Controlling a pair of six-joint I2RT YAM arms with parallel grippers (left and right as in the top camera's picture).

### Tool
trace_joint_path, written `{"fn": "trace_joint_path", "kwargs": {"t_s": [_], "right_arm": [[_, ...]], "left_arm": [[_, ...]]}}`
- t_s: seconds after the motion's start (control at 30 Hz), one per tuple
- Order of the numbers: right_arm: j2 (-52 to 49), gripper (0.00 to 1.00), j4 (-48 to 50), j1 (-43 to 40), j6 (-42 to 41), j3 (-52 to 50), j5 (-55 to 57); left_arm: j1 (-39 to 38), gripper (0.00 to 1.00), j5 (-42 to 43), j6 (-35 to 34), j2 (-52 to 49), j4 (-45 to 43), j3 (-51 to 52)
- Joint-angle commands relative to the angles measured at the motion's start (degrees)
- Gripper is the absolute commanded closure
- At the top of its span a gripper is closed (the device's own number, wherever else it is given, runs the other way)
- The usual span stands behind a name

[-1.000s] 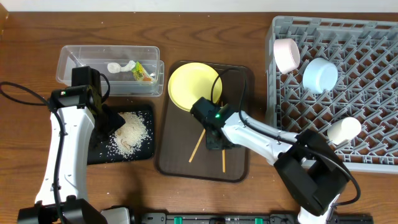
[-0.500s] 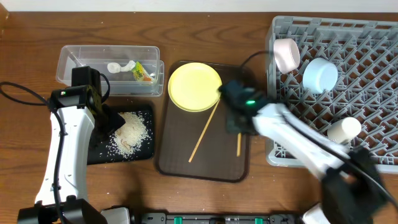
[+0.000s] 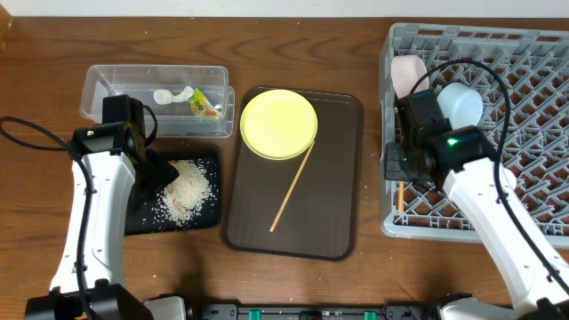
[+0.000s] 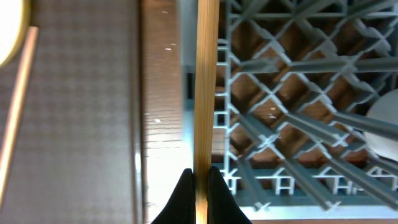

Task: Sort waste into correct bins and load items into the dishwasher rack
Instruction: 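Carry the chopstick to the dish rack and drop it in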

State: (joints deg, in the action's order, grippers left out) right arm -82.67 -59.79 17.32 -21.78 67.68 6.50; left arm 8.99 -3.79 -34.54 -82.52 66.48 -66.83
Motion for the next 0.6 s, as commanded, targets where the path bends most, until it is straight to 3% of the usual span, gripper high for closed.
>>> {"fn": "trace_joint_path", "kwargs": {"t_s": [0.0,0.2,0.37,0.57], "right_arm": [[-2.45,0.99,0.24,-1.9,3.06,0.0,0.57],[-7.02,0.95,1.53,-3.08,4.31,0.0,0.63],[-8.07,0.61,4.09,-3.21,4.26,0.09,1.86],[-5.51,0.58,5.22,-3.13,4.26,3.3,1.55]], "left_arm": [[0.26,0.3,-0.28,-0.48,0.2,0.35,-0.37],[0.26,0.3,-0.28,-0.48,0.2,0.37,-0.37],[0.26,0.3,-0.28,-0.48,0.2,0.37,-0.37],[0.26,0.3,-0.28,-0.46,0.2,0.55,-0.37]]}}
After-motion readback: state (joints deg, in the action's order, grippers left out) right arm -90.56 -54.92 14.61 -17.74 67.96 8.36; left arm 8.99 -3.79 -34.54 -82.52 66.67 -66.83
